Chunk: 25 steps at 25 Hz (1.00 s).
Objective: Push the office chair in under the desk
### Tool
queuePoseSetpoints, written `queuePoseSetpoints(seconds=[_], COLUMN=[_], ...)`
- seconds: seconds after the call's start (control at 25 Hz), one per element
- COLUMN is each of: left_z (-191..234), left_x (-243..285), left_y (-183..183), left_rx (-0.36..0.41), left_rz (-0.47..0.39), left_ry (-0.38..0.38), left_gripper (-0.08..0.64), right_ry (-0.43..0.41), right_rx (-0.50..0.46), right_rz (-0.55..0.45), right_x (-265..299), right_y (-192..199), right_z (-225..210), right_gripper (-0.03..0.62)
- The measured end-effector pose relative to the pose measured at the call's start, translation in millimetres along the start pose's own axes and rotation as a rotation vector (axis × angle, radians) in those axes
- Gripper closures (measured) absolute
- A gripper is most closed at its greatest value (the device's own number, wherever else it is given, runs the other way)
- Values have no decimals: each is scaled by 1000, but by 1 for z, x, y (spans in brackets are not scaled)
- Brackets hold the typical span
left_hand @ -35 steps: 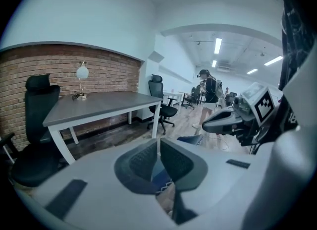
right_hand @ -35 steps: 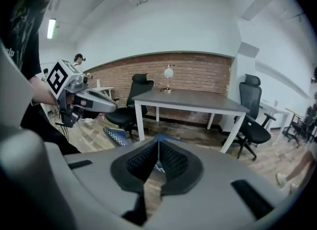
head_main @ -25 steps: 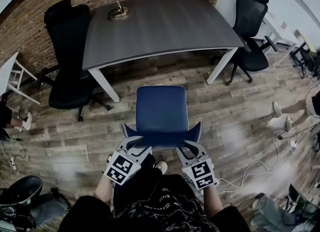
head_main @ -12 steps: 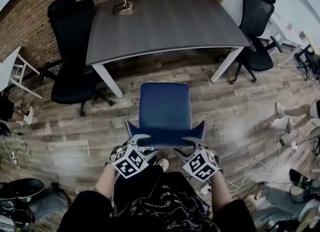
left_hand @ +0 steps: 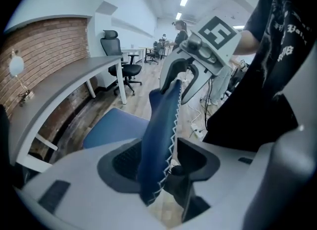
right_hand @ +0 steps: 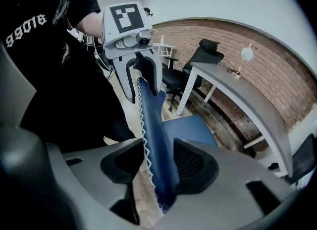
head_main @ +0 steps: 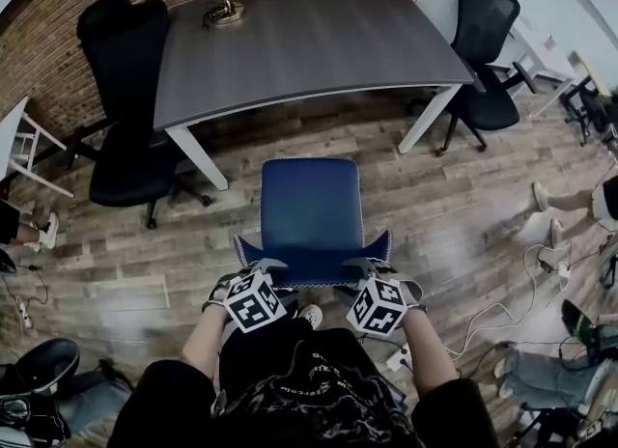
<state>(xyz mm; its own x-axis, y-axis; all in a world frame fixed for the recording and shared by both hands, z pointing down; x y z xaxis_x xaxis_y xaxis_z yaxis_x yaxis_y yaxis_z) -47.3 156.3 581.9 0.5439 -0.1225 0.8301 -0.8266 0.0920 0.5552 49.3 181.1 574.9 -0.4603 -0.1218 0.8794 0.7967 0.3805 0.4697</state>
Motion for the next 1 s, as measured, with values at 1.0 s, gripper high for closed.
queuePoseSetpoints(seconds=[1.0], left_z=[-1], left_x=[36], left_y=[22], left_rx=[164], left_rz=[173], left_ry=[71], left_gripper=[373], right_ry=[-105], right_rx=[-78], right_rz=[124], right_x=[42], right_y=[15], right_z=[-1], right_gripper=[407])
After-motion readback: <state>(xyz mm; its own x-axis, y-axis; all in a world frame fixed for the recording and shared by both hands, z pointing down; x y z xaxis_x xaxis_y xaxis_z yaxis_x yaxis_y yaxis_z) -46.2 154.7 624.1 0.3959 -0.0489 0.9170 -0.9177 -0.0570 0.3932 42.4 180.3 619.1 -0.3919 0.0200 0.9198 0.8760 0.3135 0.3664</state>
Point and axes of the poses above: the fingertips, and each gripper's own axes: x forward along the fingers, z to its left, y out of its underside, the point moved 2 cm from there along -x, backward along the fingers, and after that the axes turned 11 degrees about -y, right-handed, at the moved point
